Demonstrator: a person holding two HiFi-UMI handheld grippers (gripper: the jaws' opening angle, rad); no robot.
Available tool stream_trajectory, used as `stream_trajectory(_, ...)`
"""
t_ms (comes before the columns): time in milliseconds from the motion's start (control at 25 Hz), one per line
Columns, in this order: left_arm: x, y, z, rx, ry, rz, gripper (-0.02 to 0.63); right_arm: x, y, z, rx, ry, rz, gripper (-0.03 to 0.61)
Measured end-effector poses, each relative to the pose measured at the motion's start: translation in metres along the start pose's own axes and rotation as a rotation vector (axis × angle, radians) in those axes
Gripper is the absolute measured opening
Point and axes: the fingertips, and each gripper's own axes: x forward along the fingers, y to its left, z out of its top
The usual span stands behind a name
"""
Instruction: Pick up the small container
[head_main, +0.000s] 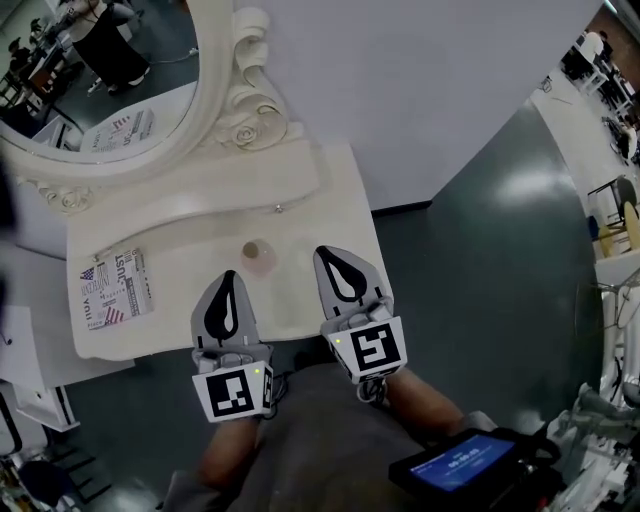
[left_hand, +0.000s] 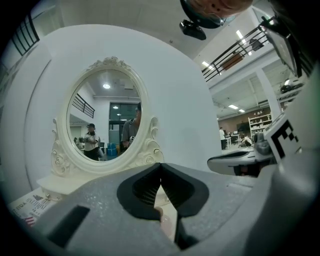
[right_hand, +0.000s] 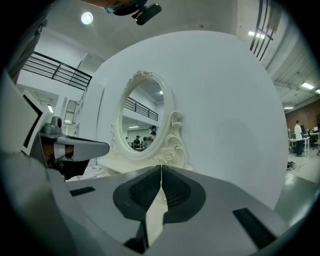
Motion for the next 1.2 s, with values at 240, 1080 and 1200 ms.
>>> stream_trajectory(240,0.023,0.006,0.02,0.007,-0.032,0.063,0.014,0.025,-0.016,0.018,-0.003,-0.032,0.051,0.014)
stream_trajectory(1080,0.074,0.012,-0.039,-0.047,0.072,0.004,0.022,0.074,-0.033,-0.026,0.012,0.111,0.043,0.014)
stream_trajectory(1200,0.076,0.002,-0.058,-0.065,0.099,-0.037,0.162,0.072,-0.033,-0.041,0.029,0.149,0.043,0.014)
